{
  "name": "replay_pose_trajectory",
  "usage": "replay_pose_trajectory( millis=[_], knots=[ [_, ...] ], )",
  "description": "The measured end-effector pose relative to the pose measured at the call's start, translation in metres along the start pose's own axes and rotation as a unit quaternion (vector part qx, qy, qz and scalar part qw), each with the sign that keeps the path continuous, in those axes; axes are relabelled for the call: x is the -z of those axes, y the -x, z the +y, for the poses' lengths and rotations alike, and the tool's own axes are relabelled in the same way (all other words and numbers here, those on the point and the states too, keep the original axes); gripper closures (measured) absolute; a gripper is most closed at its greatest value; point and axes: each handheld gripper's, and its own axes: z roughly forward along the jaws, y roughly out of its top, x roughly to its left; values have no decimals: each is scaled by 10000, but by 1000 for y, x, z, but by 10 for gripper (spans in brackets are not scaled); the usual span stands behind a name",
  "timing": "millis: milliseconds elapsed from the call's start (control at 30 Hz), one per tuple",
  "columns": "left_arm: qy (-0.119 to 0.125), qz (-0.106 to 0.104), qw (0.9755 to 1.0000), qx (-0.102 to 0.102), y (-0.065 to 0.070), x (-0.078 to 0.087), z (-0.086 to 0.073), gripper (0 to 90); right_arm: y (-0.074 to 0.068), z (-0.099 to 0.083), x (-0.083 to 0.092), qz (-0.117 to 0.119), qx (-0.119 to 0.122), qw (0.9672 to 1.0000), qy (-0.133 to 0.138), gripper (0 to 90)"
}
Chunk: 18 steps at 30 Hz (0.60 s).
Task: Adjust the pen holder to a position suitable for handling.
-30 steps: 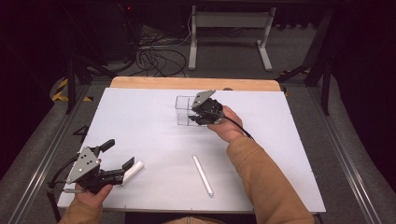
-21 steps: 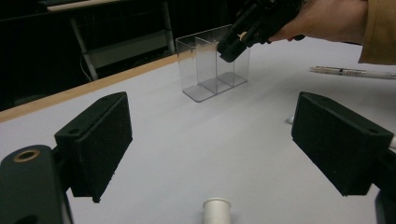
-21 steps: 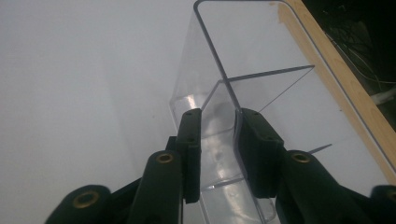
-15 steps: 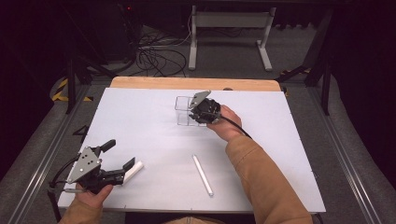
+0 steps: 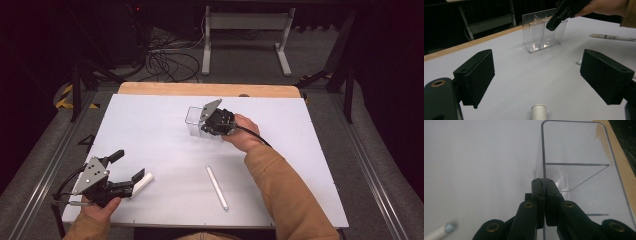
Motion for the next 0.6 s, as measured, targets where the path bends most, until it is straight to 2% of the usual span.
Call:
replay_pose_trajectory(
  millis=[133, 167, 200, 267, 367, 500, 600],
  knots=[
    [-1, 2, 10000, 4, 0, 0, 0, 131, -5, 3, 14, 282, 61, 9994, 164, 886],
    [11, 9, 10000, 3, 0, 0, 0, 131, -5, 3, 14, 282, 61, 9994, 164, 886],
    [12, 6, 10000, 4, 0, 0, 0, 131, -9, 3, 22, 456, 59, 9987, 197, 886],
    [6, 5, 10000, 9, 1, 0, 0, 131, -13, 3, 27, 658, 103, 9976, 192, 886],
    [-15, 4, 10000, -2, 2, -1, 0, 131, -22, 2, 31, 850, 160, 9962, 74, 886],
    [-18, -2, 10000, 8, 2, -1, 0, 131, -30, -3, 32, 1129, 214, 9933, 99, 886],
    [-6, 6, 10000, 1, 2, -1, 0, 131, -33, -6, 31, 1282, 136, 9916, 42, 886]
  ],
)
